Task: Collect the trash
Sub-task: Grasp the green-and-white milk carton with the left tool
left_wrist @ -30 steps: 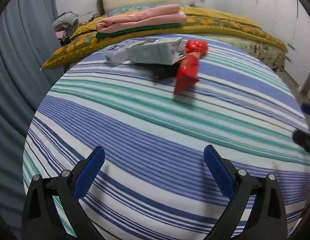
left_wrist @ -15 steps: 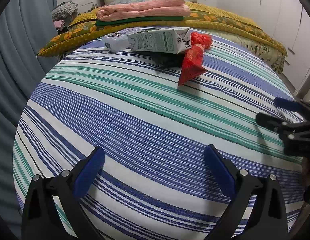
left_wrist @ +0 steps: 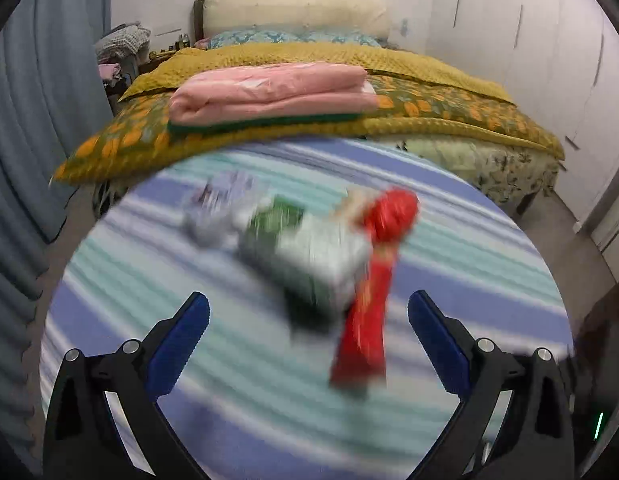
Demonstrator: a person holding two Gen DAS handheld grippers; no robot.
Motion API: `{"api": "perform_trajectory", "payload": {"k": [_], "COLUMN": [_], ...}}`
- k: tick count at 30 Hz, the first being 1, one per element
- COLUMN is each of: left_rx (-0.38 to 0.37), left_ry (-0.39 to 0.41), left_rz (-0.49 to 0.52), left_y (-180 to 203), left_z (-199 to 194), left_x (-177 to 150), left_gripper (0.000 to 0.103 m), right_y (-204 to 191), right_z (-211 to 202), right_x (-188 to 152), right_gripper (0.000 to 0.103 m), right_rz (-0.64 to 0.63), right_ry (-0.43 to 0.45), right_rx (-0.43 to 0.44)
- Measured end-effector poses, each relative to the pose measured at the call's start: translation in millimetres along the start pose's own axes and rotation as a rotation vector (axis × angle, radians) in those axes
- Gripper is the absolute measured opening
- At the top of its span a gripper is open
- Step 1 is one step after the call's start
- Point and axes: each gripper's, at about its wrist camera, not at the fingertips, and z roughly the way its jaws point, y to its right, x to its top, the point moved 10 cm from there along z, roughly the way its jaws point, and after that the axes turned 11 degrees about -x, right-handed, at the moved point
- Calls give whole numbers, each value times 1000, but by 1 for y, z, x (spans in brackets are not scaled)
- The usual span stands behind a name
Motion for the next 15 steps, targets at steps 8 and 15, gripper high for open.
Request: {"api": "perform_trajectory", "payload": {"k": [8,15], "left_rx": [106,-10], "left_ry": [-179,-156], "left_rz": [-158,-207], "left_y": [-30,-29], "left_z": [75,67], "left_x": [27,8], "left_gripper": [99,56], "right_y": [1,1], "right_z": [0,0], "right_x": [0,0], "right_gripper": [98,98], "right_rz": [0,0], "right_ry": [0,0], "right_rx": [0,0]}}
